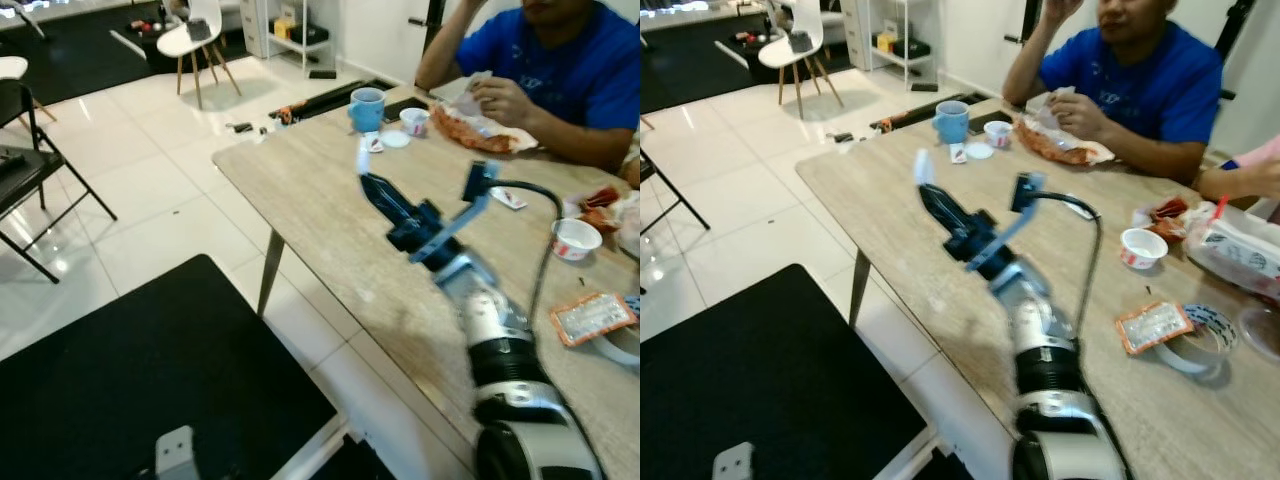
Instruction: Restocking fridge
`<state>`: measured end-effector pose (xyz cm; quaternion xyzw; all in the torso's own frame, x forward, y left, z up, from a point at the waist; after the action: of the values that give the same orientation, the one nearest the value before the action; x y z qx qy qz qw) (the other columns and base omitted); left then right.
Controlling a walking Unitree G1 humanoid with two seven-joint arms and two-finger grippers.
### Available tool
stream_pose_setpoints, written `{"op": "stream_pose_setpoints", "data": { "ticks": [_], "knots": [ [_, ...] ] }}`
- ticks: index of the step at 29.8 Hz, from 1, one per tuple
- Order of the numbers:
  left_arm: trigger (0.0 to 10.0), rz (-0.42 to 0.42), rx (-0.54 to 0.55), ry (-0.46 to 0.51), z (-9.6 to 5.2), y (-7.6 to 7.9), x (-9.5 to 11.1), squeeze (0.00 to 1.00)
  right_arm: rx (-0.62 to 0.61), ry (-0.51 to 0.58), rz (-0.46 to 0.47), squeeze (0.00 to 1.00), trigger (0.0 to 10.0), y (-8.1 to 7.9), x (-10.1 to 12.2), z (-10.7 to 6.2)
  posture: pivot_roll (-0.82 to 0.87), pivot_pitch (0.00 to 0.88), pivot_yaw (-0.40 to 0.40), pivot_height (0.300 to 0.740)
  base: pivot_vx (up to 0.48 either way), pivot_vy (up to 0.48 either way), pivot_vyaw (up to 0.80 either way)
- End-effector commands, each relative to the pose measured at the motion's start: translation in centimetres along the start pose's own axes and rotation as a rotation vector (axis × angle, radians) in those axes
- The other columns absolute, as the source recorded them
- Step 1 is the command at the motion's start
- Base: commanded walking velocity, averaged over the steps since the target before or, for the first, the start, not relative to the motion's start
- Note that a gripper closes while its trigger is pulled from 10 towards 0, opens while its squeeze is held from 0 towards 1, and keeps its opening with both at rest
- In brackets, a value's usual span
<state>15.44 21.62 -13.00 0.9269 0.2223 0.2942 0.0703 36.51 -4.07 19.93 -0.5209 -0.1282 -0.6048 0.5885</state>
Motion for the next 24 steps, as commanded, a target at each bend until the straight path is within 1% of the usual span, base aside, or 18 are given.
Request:
{"op": "stream_pose_setpoints", "data": {
  "ticks": [1, 19, 24],
  "knots": [
    [10.0, 0.008, -0.001, -0.020, -0.08, 0.01, -0.58, 0.00, -0.017, 0.011, 0.002, 0.00, 10.0, 0.44, 0.52, -0.56, -0.02, 0.013, 0.007, 0.740, 0.311, 0.000, 0.00],
    [10.0, 0.014, -0.007, -0.028, -0.06, 0.18, -0.75, 0.00, -0.047, 0.017, 0.010, 0.00, 10.0, 0.94, 0.73, -0.67, -0.02, 0.012, 0.012, 0.740, 0.311, 0.000, 0.00],
    [10.0, 0.013, 0.000, -0.030, -0.06, 0.12, -0.79, 0.00, -0.068, 0.005, 0.009, 0.00, 10.0, 1.25, 0.60, -0.78, -0.02, 0.019, 0.015, 0.740, 0.210, 0.000, 0.00]
  ]
}}
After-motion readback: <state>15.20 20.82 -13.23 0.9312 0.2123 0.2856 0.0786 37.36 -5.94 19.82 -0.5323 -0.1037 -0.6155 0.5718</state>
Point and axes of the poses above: a point about 5 cm out from each wrist's last joint towards the gripper, its own z axis pointing out of the wrist towards the gripper, its own x axis along the axis of the wrist's last joint, y = z × x, the point moved 4 cm from there along z, pointing out of the wrist towards the gripper, and after that the axes turned 3 degrees about -z, right-handed, at the moved point
